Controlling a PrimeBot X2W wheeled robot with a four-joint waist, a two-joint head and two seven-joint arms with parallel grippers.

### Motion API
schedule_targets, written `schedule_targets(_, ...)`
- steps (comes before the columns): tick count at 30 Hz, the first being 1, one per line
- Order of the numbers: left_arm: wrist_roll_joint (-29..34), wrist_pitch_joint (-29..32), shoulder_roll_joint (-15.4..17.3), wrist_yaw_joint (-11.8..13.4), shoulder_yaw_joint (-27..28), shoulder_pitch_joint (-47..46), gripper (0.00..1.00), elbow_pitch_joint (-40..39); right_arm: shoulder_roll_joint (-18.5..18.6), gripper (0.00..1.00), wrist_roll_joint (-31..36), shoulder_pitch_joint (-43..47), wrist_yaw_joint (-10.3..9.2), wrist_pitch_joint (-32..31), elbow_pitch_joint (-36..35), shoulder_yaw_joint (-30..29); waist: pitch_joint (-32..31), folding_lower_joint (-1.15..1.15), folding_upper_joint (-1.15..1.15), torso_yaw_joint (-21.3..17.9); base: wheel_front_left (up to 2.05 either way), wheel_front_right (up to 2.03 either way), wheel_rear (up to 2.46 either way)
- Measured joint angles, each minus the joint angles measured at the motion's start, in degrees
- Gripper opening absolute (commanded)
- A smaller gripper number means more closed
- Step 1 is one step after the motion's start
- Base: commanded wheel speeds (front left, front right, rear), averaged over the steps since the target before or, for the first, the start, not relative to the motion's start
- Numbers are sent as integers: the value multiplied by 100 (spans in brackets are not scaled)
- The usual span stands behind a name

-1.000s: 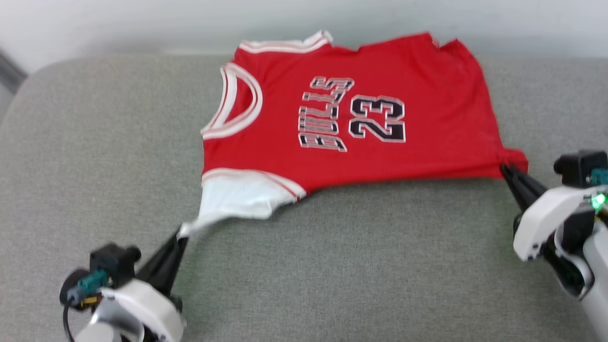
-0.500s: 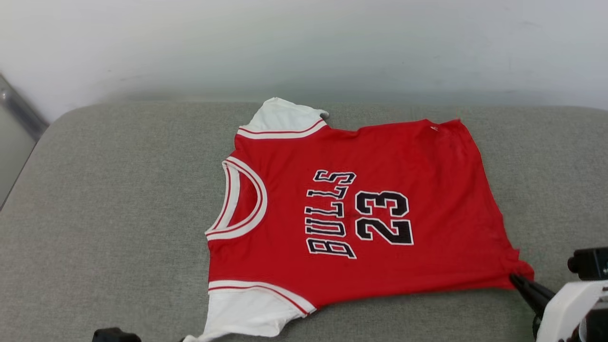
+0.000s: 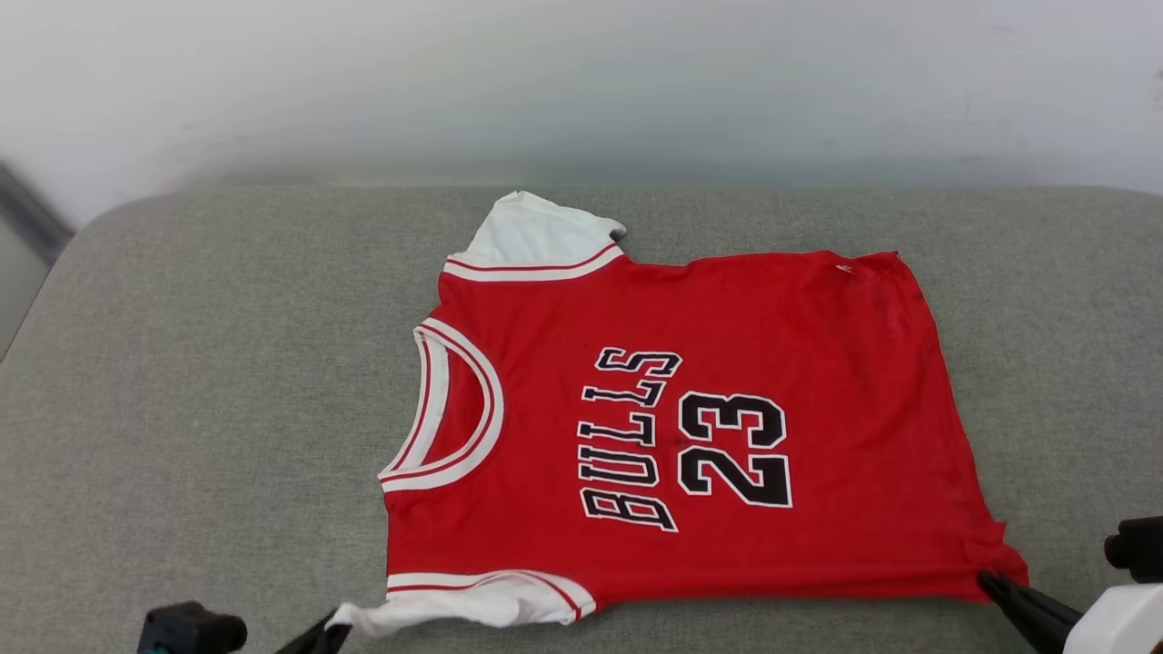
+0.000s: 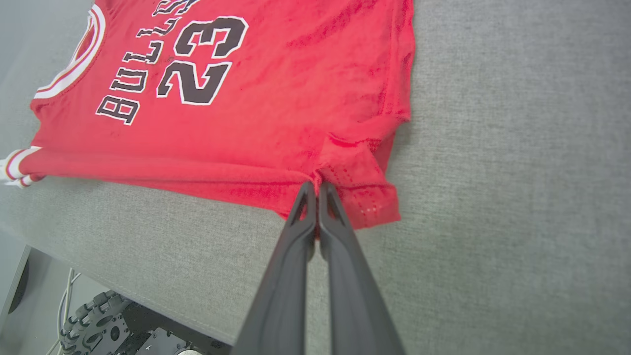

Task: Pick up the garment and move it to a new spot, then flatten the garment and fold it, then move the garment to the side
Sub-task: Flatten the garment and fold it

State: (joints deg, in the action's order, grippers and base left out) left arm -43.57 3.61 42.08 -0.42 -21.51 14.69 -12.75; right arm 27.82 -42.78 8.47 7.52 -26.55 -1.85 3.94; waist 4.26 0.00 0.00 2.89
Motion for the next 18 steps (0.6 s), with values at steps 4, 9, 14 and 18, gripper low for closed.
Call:
schedule_targets(4,56,-157,-48,-3,130,-304,0,-101,-112,0,27,-38,-1,-198,-246,-186,112,0,0,-20,0,0,0)
schedule_targets(9,157,-174,-118,-62,210,-1082,0,-176,-271,0,256,-474,-1,-597,-592,-411,483,1,0,-53,0,0,0)
schedule_targets(14,276,-70,-137,-164,168,-1676,0,18,-343,0,527,-933,-1,-806,-584,-417,786,1,0,-74,0,0,0)
schedule_targets(18,335,-15,-258,-276,82,-2235,0,334,-387,0,784,-1384,-1,-956,-412,-336,1070,2,0,-93,0,0,0)
